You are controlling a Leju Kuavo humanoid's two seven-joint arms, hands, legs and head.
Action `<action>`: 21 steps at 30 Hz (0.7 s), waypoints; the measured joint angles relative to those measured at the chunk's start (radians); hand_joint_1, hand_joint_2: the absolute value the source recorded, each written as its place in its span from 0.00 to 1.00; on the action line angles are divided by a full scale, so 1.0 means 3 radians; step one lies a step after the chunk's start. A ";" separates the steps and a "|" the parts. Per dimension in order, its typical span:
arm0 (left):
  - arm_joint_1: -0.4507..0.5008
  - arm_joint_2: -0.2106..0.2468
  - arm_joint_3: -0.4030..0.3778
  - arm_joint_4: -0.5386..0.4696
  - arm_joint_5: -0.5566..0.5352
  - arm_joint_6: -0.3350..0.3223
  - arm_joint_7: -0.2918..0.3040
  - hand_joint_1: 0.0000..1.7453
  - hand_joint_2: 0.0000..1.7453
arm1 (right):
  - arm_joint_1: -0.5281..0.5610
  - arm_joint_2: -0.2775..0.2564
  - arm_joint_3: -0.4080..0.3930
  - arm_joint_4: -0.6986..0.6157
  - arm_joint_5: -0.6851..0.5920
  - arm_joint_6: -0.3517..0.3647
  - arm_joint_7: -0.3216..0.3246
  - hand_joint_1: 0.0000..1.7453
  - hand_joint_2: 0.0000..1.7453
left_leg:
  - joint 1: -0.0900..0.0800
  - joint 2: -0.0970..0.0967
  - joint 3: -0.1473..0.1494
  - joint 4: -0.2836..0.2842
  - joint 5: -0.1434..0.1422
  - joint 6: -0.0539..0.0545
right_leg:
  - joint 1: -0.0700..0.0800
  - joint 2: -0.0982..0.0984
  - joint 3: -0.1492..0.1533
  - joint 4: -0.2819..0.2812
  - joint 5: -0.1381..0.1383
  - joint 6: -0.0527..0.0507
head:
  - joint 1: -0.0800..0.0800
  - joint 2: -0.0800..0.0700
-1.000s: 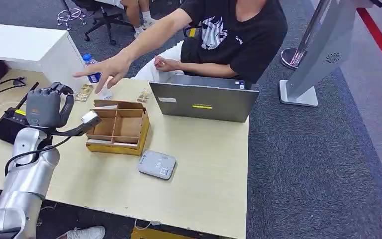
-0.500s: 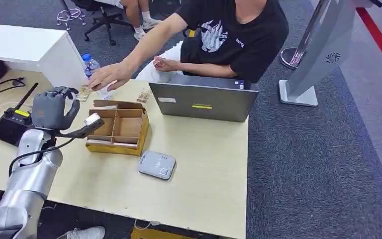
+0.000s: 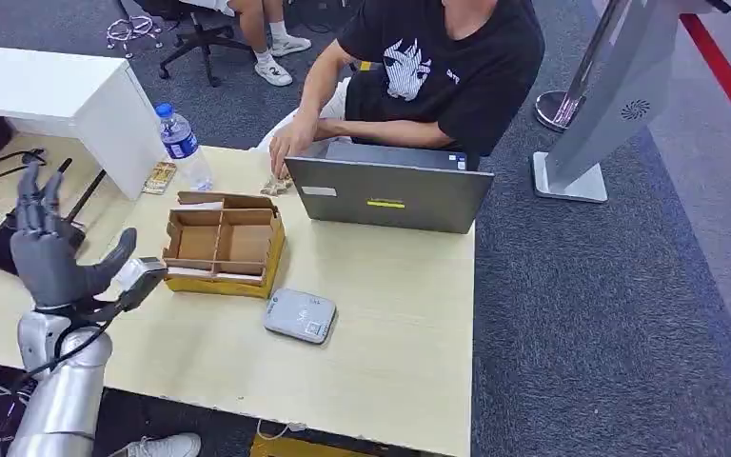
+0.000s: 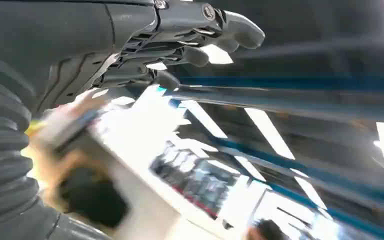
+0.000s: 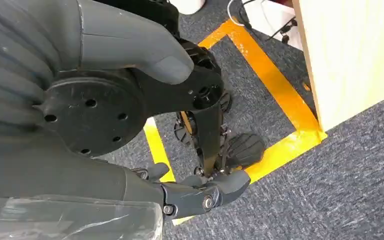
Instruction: Pass the card to the sensor for recognition and then transmit it.
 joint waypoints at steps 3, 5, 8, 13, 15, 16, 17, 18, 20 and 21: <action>0.0237 -0.0090 0.0279 -0.0286 0.0668 -0.0156 -0.0029 0.00 1.00 | 0.0009 0.0000 -0.0001 0.0000 -0.0032 -0.0010 -0.0017 0.00 1.00 | 0.0001 -0.0001 0.0000 -0.0001 0.0000 0.0000 | 0.0000 -0.0003 0.0000 0.0000 -0.0001 0.0001 | 0.0001 0.0000; 0.0318 -0.0103 0.0439 -0.0299 0.0900 -0.0343 -0.0034 0.00 1.00 | 0.0010 0.0000 -0.0003 0.0000 -0.0064 -0.0020 -0.0023 0.00 1.00 | 0.0002 -0.0003 -0.0001 -0.0002 0.0000 0.0000 | 0.0000 -0.0008 0.0000 0.0000 -0.0002 0.0000 | 0.0001 0.0000; 0.0406 -0.0102 0.0704 -0.0269 0.1016 -0.0458 -0.0036 0.00 1.00 | 0.0012 0.0000 -0.0006 0.0000 -0.0069 -0.0029 -0.0027 0.00 1.00 | 0.0004 -0.0004 -0.0001 -0.0003 0.0002 -0.0002 | 0.0001 -0.0007 0.0001 0.0000 -0.0002 0.0000 | 0.0001 0.0000; 0.0390 0.0041 0.1015 0.0331 0.0913 -0.0548 -0.0032 0.00 1.00 | 0.0013 0.0000 -0.0009 -0.0001 -0.0102 -0.0037 -0.0023 0.00 1.00 | 0.0004 -0.0008 0.0001 -0.0004 0.0004 -0.0003 | 0.0001 -0.0010 0.0004 0.0001 -0.0002 0.0000 | 0.0001 0.0000; 0.0334 0.0149 0.1146 0.0748 0.0968 -0.0654 -0.0034 0.00 1.00 | 0.0017 -0.0001 -0.0009 -0.0001 -0.0102 -0.0041 -0.0023 0.00 1.00 | 0.0004 -0.0006 0.0002 -0.0005 0.0004 -0.0003 | 0.0001 -0.0007 0.0003 0.0001 -0.0002 -0.0001 | 0.0001 0.0000; 0.0295 0.0224 0.1221 0.0996 0.1041 -0.0753 -0.0033 0.00 1.00 | 0.0020 -0.0001 -0.0009 -0.0001 -0.0100 -0.0045 -0.0023 0.00 1.00 | 0.0004 -0.0006 0.0002 -0.0005 0.0004 -0.0003 | 0.0001 -0.0008 0.0003 0.0001 -0.0002 -0.0001 | 0.0001 0.0000; 0.0257 0.0279 0.1310 0.1259 0.1144 -0.0901 -0.0033 0.00 1.00 | 0.0020 -0.0001 -0.0009 -0.0001 -0.0098 -0.0046 -0.0023 0.00 1.00 | 0.0004 -0.0006 0.0001 -0.0005 0.0004 -0.0003 | 0.0001 -0.0007 0.0004 0.0001 -0.0002 -0.0001 | 0.0004 0.0000; 0.0232 0.0320 0.1380 0.1442 0.1229 -0.1024 -0.0033 0.00 1.00 | 0.0019 -0.0001 -0.0009 -0.0001 -0.0098 -0.0046 -0.0022 0.00 1.00 | 0.0004 -0.0006 0.0001 -0.0006 0.0004 -0.0003 | 0.0001 -0.0007 0.0004 0.0002 -0.0002 -0.0001 | 0.0000 0.0000; 0.0212 0.0416 0.1572 0.1858 0.1544 -0.1501 0.0004 0.00 1.00 | 0.0021 -0.0001 -0.0009 -0.0001 -0.0086 -0.0050 -0.0005 0.00 1.00 | 0.0004 -0.0005 0.0000 -0.0006 0.0004 -0.0003 | 0.0001 -0.0005 0.0003 0.0002 -0.0002 0.0000 | 0.0003 0.0000; 0.0205 0.0465 0.1716 0.2075 0.1800 -0.1882 0.0082 0.00 1.00 | 0.0021 -0.0001 -0.0009 -0.0001 -0.0065 -0.0050 0.0018 0.00 1.00 | 0.0004 -0.0005 -0.0001 -0.0006 0.0003 -0.0003 | 0.0001 -0.0006 0.0003 0.0001 -0.0003 0.0000 | 0.0001 0.0000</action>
